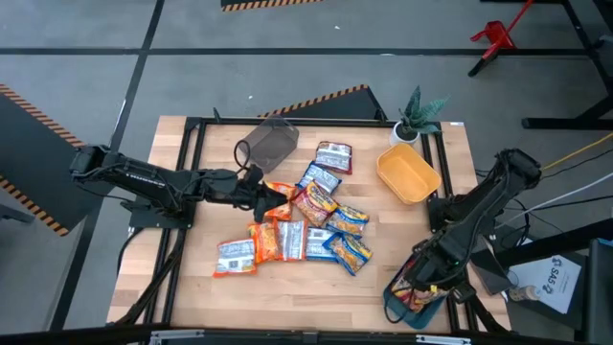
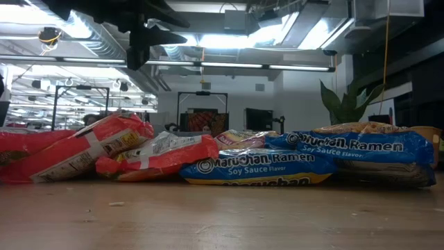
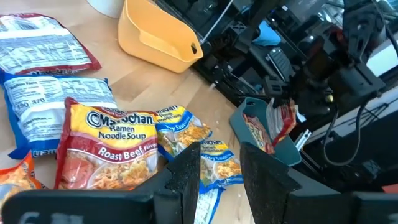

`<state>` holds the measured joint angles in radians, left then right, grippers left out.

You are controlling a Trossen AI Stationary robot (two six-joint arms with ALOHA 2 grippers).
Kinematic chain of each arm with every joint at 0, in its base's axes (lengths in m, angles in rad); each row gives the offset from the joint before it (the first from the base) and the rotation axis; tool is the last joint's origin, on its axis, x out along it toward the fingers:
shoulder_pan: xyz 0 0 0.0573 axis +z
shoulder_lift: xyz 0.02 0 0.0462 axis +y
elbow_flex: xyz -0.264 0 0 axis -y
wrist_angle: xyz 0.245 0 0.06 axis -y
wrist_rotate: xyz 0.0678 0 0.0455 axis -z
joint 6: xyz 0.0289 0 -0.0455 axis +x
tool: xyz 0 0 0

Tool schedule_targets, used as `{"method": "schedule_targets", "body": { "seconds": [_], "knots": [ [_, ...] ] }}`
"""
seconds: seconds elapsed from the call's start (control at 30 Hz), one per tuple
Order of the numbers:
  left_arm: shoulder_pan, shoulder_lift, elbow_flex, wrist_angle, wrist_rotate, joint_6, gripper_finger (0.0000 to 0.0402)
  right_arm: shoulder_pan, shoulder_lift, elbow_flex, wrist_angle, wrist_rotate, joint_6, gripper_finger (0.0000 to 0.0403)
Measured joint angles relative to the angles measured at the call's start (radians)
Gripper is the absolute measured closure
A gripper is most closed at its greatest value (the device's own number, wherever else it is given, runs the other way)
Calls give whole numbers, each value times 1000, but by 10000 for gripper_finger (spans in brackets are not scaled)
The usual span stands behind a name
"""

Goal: Sort Maruchan noodles
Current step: Put the red noodle pack into the blue bin

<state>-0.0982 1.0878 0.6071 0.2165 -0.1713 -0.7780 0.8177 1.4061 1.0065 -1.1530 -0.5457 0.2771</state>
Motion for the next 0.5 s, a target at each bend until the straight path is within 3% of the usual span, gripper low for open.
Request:
{"method": "schedule_targets", "body": {
  "seconds": [0.5],
  "knots": [
    [0,0,0,0,-27,20,294,1,12,72,21,19,-270,294]
  ]
}}
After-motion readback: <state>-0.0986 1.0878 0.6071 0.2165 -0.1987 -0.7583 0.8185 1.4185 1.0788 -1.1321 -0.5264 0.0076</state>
